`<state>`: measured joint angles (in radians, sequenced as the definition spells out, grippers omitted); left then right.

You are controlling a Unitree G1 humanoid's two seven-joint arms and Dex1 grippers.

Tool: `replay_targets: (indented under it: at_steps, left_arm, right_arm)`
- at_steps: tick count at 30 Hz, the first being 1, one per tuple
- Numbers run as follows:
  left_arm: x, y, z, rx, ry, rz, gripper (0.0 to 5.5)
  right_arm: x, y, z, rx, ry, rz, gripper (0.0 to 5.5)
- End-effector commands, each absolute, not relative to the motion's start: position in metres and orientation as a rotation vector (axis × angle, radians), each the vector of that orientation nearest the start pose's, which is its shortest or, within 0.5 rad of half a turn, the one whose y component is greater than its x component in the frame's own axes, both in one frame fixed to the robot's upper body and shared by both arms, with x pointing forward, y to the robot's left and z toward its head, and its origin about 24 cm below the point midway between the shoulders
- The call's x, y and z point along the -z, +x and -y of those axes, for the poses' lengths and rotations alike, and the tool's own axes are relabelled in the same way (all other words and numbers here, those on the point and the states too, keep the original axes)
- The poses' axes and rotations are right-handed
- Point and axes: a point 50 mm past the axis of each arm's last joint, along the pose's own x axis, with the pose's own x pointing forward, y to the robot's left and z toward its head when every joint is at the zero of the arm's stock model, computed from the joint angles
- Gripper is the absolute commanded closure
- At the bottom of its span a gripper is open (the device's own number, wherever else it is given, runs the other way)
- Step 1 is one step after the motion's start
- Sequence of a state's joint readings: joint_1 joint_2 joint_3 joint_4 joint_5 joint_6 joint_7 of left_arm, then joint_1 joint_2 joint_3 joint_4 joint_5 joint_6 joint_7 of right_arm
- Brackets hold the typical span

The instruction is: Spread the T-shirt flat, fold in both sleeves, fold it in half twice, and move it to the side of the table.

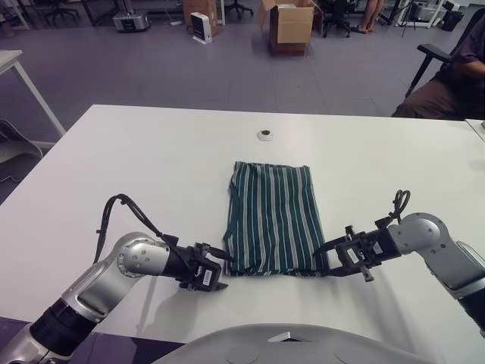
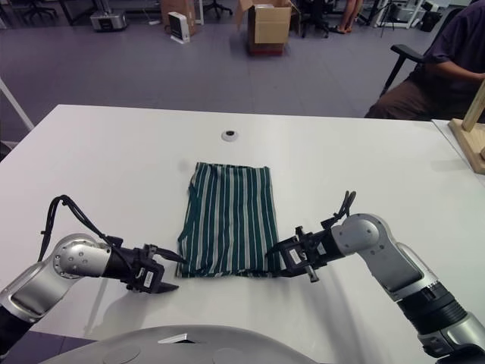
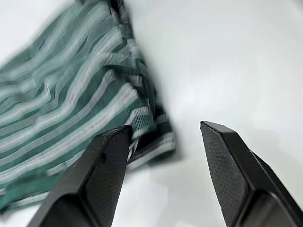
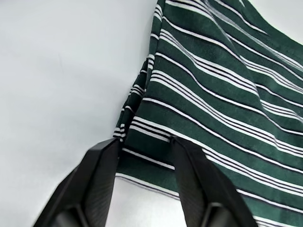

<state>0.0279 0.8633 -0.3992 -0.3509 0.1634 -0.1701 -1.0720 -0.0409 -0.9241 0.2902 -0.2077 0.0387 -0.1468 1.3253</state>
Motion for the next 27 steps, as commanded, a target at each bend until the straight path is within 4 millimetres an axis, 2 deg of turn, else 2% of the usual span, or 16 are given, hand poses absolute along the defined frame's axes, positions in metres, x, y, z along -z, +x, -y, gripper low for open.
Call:
replay_targets:
  at_steps: [1,9,14,20,25,27]
  left_arm:
    - [-0.064,0.188,-0.153,1.530,1.074,-0.137,2.84]
    - [-0.056,0.177,-0.154,1.611,1.020,-0.154,2.93]
    - [-0.052,0.175,-0.147,1.623,0.973,-0.132,3.71]
    - [-0.046,0.179,-0.156,1.597,1.009,-0.175,4.66]
    - [-0.046,0.180,-0.155,1.596,0.996,-0.167,5.37]
    - [-0.046,0.179,-0.153,1.600,0.982,-0.165,5.40]
  right_arm:
    - [-0.082,0.201,0.190,-1.646,-0.902,-0.347,3.51]
    - [-0.081,0.202,0.191,-1.635,-0.900,-0.350,3.51]
    - [-0.089,0.206,0.197,-1.590,-0.881,-0.345,3.51]
    - [-0.100,0.205,0.212,-1.560,-0.876,-0.379,3.51]
    - [-0.093,0.196,0.210,-1.607,-0.885,-0.394,3.51]
    - [-0.088,0.193,0.206,-1.629,-0.889,-0.390,3.51]
